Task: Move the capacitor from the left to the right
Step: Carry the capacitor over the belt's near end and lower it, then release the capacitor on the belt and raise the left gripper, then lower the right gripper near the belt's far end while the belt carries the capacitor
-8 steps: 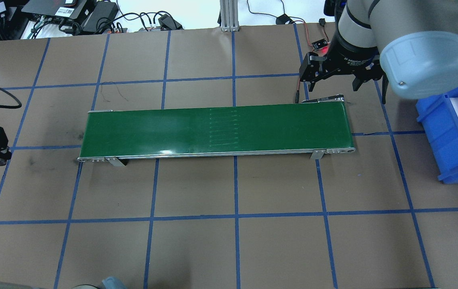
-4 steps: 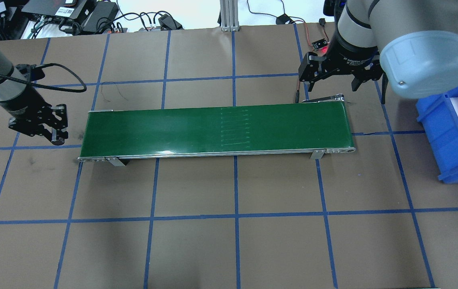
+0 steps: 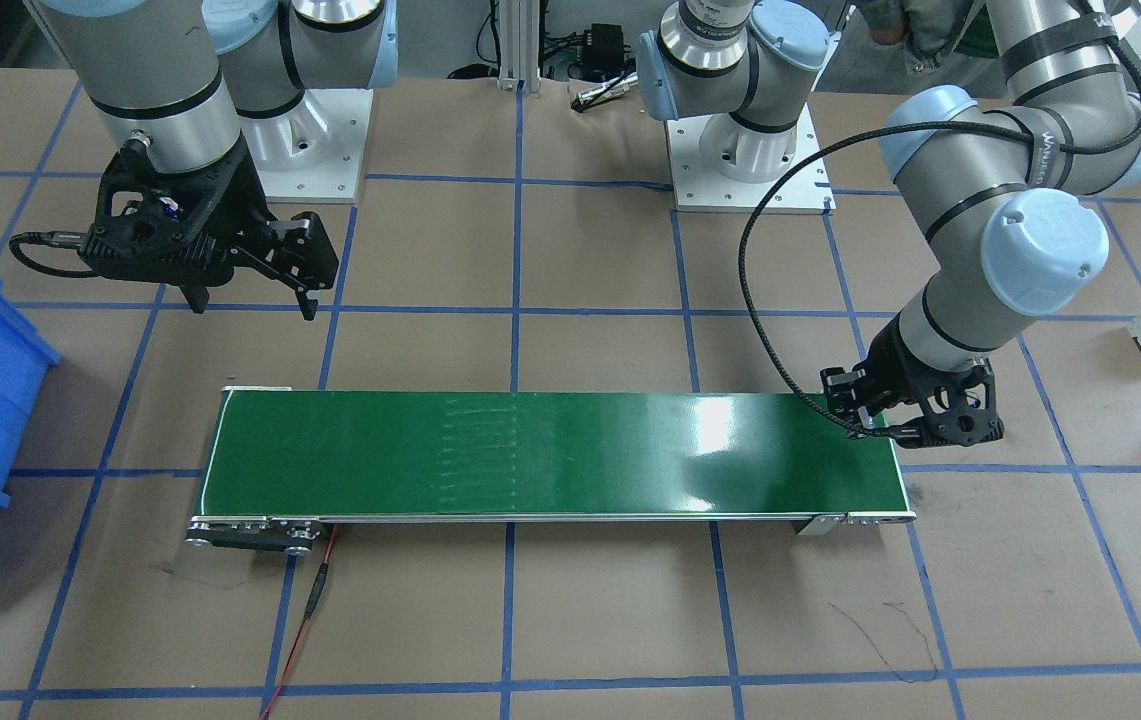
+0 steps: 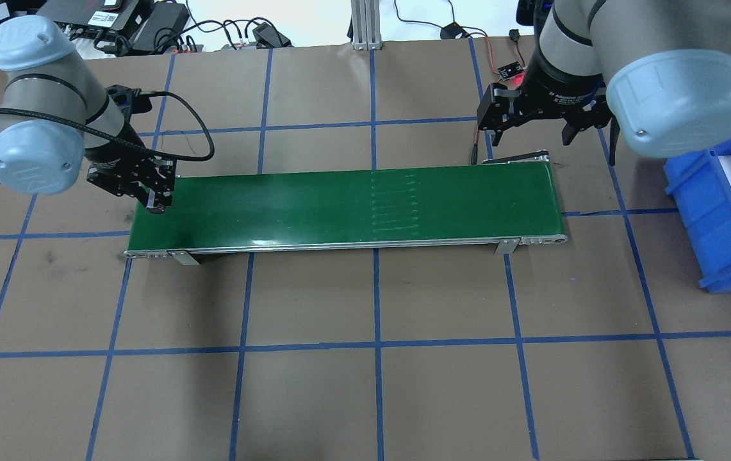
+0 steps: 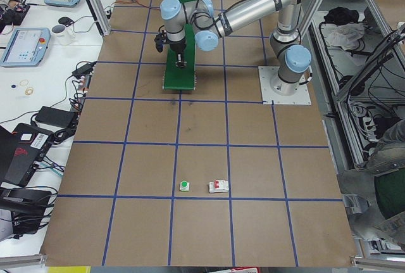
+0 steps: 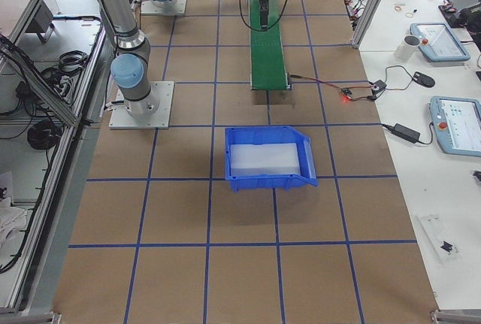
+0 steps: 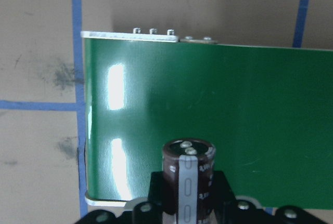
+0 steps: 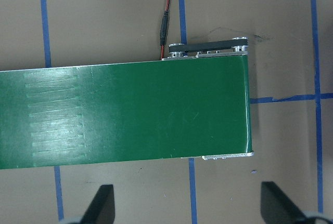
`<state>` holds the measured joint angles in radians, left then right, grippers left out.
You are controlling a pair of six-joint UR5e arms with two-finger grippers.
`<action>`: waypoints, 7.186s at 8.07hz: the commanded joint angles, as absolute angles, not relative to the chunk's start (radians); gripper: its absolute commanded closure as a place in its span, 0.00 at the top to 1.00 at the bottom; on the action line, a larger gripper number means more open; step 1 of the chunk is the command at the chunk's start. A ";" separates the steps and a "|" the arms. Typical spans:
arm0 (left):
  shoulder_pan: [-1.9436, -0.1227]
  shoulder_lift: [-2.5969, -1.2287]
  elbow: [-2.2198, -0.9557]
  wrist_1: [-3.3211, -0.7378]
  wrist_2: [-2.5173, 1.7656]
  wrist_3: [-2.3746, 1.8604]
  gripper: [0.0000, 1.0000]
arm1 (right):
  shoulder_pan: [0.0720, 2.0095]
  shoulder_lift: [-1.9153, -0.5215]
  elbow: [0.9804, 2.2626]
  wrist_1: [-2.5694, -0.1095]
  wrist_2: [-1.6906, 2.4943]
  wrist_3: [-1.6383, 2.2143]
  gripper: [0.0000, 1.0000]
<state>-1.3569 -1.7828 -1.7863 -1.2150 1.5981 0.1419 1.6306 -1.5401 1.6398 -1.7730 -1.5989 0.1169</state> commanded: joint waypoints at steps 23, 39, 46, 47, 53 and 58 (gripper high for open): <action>-1.387 -1.686 -1.688 -1.141 1.532 0.089 1.00 | 1.626 -1.540 1.640 -1.772 -1.606 0.071 1.00; -1.511 -1.597 -1.640 -1.514 1.605 0.044 1.00 | 1.436 -1.408 1.718 -1.814 -1.359 -0.236 1.00; -1.511 -1.577 -1.644 -1.522 1.632 0.041 1.00 | 1.434 -1.367 1.738 -1.830 -1.304 -0.230 1.00; -1.511 -1.574 -1.644 -1.523 1.634 0.031 1.00 | 1.434 -1.367 1.741 -1.829 -1.304 -0.229 1.00; -1.511 -1.577 -1.643 -1.514 1.672 -0.041 1.00 | 1.434 -1.362 1.766 -1.833 -1.259 -0.222 1.00; -1.511 -1.594 -1.647 -1.491 1.632 -0.011 1.00 | 1.424 -1.332 1.766 -1.836 -1.253 -0.202 1.00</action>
<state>-1.5102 -1.5853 -1.6443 -1.5015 1.6637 -0.0283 1.4273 -1.3381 1.7657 -1.8354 -1.2572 -0.2085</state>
